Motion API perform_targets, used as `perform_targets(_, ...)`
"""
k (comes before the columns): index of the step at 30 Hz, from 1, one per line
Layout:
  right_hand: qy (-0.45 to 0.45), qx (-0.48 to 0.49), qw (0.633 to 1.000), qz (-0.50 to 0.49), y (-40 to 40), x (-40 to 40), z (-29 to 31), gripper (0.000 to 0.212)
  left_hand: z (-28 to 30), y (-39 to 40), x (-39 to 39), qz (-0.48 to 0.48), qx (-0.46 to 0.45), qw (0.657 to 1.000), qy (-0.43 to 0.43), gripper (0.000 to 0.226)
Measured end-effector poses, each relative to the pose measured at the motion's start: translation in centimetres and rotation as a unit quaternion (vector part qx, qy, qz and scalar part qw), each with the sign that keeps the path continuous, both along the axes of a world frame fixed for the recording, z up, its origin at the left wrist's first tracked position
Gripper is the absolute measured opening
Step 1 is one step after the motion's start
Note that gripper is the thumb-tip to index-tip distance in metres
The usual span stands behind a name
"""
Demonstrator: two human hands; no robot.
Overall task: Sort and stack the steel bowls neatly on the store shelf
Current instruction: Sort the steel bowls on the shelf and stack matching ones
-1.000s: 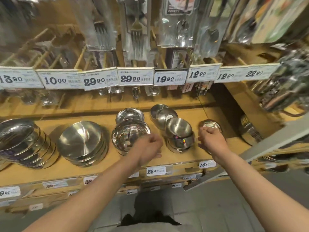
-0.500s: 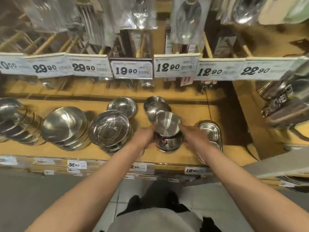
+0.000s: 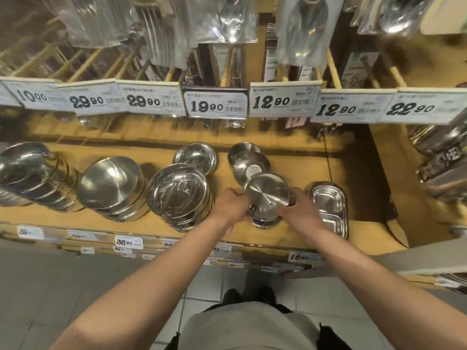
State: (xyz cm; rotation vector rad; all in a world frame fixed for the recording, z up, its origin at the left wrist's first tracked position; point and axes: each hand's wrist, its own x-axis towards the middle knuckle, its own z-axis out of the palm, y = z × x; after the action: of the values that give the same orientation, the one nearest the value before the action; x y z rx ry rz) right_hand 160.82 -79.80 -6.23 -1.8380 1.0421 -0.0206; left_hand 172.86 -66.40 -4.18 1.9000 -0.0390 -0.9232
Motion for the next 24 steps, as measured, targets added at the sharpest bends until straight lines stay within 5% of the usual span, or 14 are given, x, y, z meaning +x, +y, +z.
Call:
perform_targets(7,-0.026,-0.011,1.0,-0.001,0.3,0.4,1.2,0.034,-0.5,0.4,1.2,-0.085,0.04,0.983,-0.159,0.008)
perform_targets(13,0.011,-0.072,0.997,0.008,-0.5,1.4,3.0,0.017,-0.2,-0.1,1.7,-0.096,0.041,0.981,-0.162,0.011)
perform_targets(18,-0.009,-0.063,0.998,-0.004,-1.3,1.7,3.3,0.02,-0.3,-0.1,1.8,-0.089,0.043,0.984,-0.147,0.043)
perform_targets(24,-0.017,-0.036,0.999,-0.013,-1.0,1.3,3.5,0.026,-0.6,0.1,2.0,-0.083,0.038,0.991,-0.097,0.029)
